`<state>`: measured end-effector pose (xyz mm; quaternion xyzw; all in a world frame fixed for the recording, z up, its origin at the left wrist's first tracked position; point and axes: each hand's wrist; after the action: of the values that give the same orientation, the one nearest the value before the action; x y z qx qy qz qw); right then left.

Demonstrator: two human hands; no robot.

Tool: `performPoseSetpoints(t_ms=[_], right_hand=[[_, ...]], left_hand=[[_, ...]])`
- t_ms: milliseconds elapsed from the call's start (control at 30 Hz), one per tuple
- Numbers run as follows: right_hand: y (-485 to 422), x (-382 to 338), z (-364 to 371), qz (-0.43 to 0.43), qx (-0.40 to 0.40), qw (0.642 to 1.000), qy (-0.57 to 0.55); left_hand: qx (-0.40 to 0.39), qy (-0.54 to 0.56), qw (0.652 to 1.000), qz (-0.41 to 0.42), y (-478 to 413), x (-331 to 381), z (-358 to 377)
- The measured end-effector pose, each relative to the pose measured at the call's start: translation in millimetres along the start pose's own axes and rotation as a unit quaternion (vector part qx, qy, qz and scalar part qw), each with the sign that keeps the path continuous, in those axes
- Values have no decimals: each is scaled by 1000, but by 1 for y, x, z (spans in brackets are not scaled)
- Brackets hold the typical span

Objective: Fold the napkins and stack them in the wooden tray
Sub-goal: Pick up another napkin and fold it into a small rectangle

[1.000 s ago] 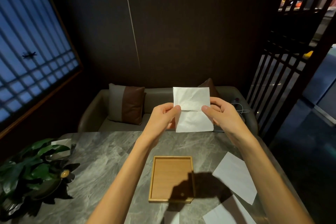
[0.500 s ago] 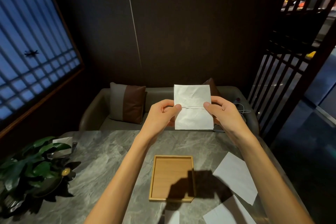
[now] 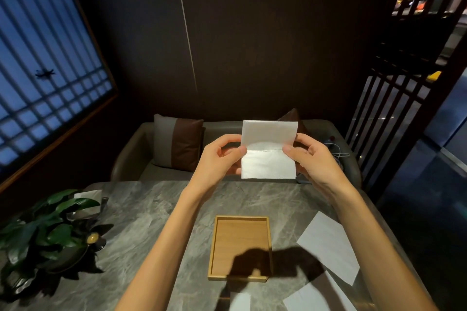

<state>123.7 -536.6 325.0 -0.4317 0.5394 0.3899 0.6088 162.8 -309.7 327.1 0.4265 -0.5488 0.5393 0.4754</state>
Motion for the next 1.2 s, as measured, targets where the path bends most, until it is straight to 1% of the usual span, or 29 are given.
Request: performPoseSetpoints(t_ms=[133,233,300,367,433,467,567,667,700,733,800,833,867,933,1000,1067,1133,1200], right_hand=[[-1,2,2,-38,23,999,23],[-1,2,5,-47,21,998,39],[0,2,6,-61,21,997,48],[0,1,6,-91,25,993,68],[0,2,5,-120,29,988,93],[0,2,4,-130,29,986,103],[2,2,4,-150,17,981,122],[5,-1,6,-157,8,980,119],[4,-2,6,-151,4,983,103],[4,-2,8,-126,0,989,79],[4,-1,11,-15,-10,1000,25],[5,1,13,27,-6,1000,14],[5,5,14,38,6,999,22],[4,11,17,21,41,998,37],[3,13,20,1,54,998,29],[-1,12,21,-23,36,998,53],[-4,8,24,-43,-5,994,98],[-7,5,32,-67,-38,985,154]], left_hand=[[-7,6,1000,-9,0,-5,-1],[3,-14,1000,-22,-1,-8,1],[9,3,998,-61,-2,-9,2],[15,60,990,-129,-2,-9,3],[12,86,983,-160,0,-6,2],[15,70,985,-156,0,-6,1],[27,-1,993,-113,-1,-12,-1],[47,2,993,-107,-2,-16,-1],[56,9,992,-109,-2,-17,0],[69,11,992,-108,-2,-17,2],[98,4,990,-102,-1,-20,5],[108,1,989,-102,-1,-21,7],[109,0,988,-106,1,-21,8],[92,7,988,-122,5,-21,9],[56,12,987,-150,10,-20,7],[-3,10,985,-172,14,-18,5],[-49,-23,985,-164,17,-17,2],[-64,-57,986,-140,19,-18,0]])
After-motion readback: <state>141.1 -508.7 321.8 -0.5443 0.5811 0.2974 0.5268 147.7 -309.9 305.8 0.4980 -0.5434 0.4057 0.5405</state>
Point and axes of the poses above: each hand's wrist, its own y-axis away from the middle knuckle, its own z-axis out of the palm, x = y × z, and after that the axes turned 15 degrees about x, right-handed
